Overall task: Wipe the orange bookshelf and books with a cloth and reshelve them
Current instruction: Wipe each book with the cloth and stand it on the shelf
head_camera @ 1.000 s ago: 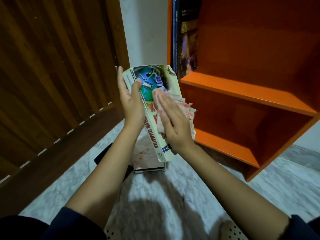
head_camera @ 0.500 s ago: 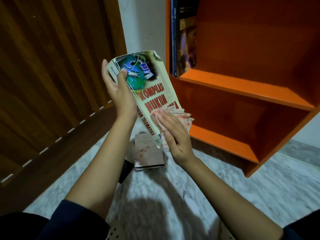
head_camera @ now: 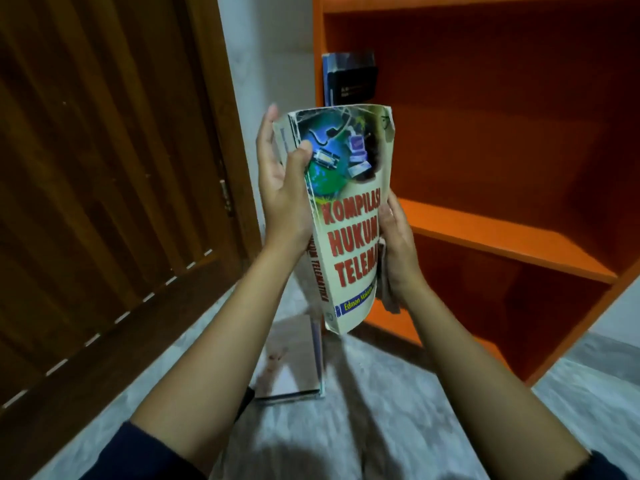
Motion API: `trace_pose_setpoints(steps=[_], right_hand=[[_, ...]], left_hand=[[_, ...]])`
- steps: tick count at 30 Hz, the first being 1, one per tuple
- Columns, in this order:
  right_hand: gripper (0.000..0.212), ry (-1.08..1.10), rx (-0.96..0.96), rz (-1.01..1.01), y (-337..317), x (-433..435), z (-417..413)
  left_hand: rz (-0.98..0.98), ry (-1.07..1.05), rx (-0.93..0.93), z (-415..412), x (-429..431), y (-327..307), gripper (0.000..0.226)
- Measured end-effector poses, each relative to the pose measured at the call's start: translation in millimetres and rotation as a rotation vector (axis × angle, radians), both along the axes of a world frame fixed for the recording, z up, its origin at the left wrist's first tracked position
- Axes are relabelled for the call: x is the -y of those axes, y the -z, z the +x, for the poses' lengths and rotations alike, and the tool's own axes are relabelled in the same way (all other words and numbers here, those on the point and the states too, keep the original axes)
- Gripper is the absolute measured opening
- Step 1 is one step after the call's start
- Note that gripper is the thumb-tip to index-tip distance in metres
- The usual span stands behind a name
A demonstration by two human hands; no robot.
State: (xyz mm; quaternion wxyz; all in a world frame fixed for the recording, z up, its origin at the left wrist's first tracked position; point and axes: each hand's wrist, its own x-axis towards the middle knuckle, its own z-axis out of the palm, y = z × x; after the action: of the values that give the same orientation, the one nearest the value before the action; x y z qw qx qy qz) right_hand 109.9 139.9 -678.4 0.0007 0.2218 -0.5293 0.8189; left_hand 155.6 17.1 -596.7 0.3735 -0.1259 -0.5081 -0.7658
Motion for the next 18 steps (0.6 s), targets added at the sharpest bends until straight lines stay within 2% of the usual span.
trace_pose_setpoints(steps=[5, 8, 11, 16, 18], right_hand=[[0.053, 0.025, -0.038, 0.039, -39, -24, -63], [0.045, 0.073, -0.027, 0.045, -51, -35, -103], [0.041, 0.089, -0.056, 0.054, -58, -37, -145], [0.055, 0.173, -0.011, 0.137, -50, -27, -200], [0.053, 0.17, -0.015, 0.101, -40, -19, -215]], left_hand=[[-0.084, -0.007, -0.047, -54, -22, -20, 0.052], [-0.212, -0.139, -0.08, -93, -27, -25, 0.049], [-0.256, -0.289, -0.076, -135, -29, -20, 0.049], [-0.392, -0.421, -0.15, -186, -23, -1, 0.057], [-0.481, -0.469, -0.174, -199, -23, 7, 0.056]])
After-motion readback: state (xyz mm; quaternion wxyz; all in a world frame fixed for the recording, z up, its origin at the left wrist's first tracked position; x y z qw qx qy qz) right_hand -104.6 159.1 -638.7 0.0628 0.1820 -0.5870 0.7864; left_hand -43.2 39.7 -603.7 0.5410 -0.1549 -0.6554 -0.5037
